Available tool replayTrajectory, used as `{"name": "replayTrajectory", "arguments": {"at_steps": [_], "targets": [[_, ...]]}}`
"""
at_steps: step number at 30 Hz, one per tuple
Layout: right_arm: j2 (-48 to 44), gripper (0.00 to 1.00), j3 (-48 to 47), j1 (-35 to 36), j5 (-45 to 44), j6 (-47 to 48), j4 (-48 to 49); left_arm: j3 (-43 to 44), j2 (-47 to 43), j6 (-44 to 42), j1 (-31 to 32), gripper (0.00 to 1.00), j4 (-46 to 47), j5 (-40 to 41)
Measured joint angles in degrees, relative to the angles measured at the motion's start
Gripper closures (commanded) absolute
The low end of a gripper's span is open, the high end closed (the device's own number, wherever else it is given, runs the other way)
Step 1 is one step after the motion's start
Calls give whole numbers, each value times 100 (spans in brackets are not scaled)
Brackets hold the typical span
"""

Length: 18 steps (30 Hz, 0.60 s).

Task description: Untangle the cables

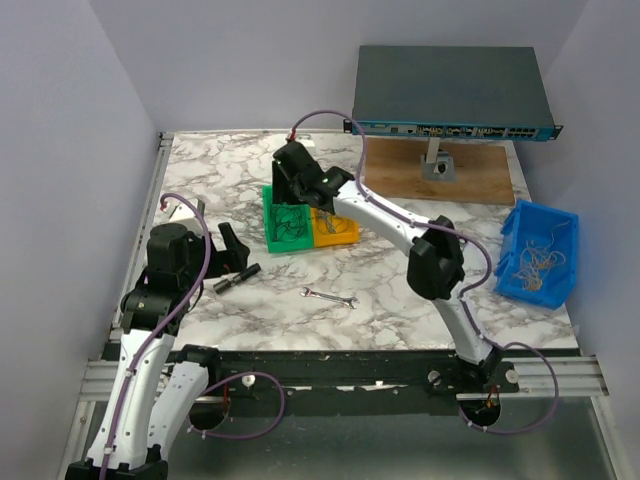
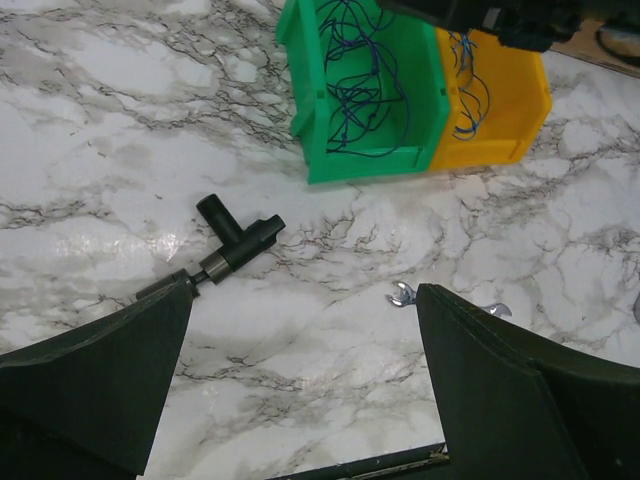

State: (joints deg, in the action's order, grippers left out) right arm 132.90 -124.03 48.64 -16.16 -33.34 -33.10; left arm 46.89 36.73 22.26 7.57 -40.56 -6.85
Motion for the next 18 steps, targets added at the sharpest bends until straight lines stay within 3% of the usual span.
{"name": "replayTrajectory", "arguments": {"at_steps": [5,9,18], "targets": [[-723,13,382,7,11,46,76,-13,44,-44,0,2,33,-177],[-1460,2,1386,4,24,151,457,-22,72,-66,-2,1,61,-249],[-3703,0,4218,-13,-188,671,1370,-52,140,-111,-2,1,72,-352]]}}
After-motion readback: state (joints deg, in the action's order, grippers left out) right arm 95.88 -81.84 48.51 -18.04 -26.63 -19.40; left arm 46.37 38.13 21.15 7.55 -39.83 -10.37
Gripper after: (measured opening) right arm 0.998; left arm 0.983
